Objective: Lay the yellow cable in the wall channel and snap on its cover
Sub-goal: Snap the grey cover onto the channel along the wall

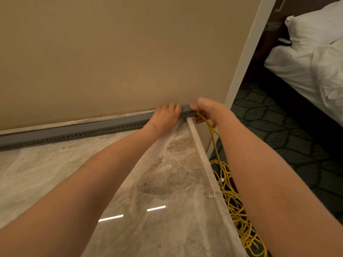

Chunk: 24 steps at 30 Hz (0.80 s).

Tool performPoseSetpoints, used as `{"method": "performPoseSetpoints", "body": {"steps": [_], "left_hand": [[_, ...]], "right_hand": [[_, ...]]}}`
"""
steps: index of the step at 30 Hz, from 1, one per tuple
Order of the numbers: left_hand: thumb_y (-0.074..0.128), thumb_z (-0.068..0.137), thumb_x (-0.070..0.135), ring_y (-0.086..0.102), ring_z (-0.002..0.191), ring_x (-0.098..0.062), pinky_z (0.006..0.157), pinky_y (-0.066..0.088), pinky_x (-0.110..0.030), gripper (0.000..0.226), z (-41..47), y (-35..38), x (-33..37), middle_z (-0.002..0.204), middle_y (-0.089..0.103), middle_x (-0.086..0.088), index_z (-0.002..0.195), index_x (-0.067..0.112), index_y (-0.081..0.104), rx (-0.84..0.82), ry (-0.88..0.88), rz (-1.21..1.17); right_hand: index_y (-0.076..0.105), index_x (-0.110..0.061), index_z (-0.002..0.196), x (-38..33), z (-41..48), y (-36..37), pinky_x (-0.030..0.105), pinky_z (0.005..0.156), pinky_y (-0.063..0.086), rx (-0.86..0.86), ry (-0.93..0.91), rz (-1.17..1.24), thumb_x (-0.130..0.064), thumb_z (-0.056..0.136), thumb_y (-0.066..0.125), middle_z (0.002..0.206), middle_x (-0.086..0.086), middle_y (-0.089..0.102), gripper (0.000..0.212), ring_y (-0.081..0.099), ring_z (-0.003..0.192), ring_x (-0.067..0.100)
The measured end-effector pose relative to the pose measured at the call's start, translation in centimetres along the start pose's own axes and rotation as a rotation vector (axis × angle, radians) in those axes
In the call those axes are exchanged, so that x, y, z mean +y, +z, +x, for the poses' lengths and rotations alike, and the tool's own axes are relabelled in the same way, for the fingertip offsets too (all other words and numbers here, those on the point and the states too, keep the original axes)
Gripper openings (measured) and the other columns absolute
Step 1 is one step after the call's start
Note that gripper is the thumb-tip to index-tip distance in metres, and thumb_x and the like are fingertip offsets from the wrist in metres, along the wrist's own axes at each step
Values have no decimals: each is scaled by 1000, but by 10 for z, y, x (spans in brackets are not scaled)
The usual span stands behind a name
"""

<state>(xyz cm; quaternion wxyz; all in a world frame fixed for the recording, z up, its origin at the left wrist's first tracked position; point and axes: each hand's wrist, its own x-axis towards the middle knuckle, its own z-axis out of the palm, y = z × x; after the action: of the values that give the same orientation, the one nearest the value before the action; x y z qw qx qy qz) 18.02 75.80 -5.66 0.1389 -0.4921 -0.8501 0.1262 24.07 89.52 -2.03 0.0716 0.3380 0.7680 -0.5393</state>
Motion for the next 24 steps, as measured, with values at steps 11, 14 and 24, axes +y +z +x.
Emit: {"method": "performPoseSetpoints", "body": {"steps": [11, 14, 24], "left_hand": [[35, 76, 11, 59, 43, -22, 40, 44, -24, 25, -3, -2, 6, 65, 63, -5, 90, 5, 54, 123, 10, 18], [33, 95, 6, 64, 90, -35, 74, 49, -39, 31, -2, -3, 9, 110, 59, -17, 123, -1, 45, 6, -22, -13], [55, 90, 28, 52, 116, -34, 94, 42, -40, 53, -9, -19, -20, 131, 51, -17, 136, 8, 36, -212, -40, -478]], "right_hand": [[35, -8, 60, -6, 0, 15, 25, 43, 36, 103, 136, -239, -11, 99, 28, 42, 10, 45, 40, 43, 35, 15], [36, -7, 62, -8, 1, 13, 26, 50, 37, 105, 117, -126, -10, 98, 30, 61, 9, 40, 37, 38, 50, 16], [60, -8, 92, -17, -7, 29, 33, 77, 43, 282, -74, -160, -30, 67, 48, 107, 16, 62, 36, 60, 101, 32]]}}
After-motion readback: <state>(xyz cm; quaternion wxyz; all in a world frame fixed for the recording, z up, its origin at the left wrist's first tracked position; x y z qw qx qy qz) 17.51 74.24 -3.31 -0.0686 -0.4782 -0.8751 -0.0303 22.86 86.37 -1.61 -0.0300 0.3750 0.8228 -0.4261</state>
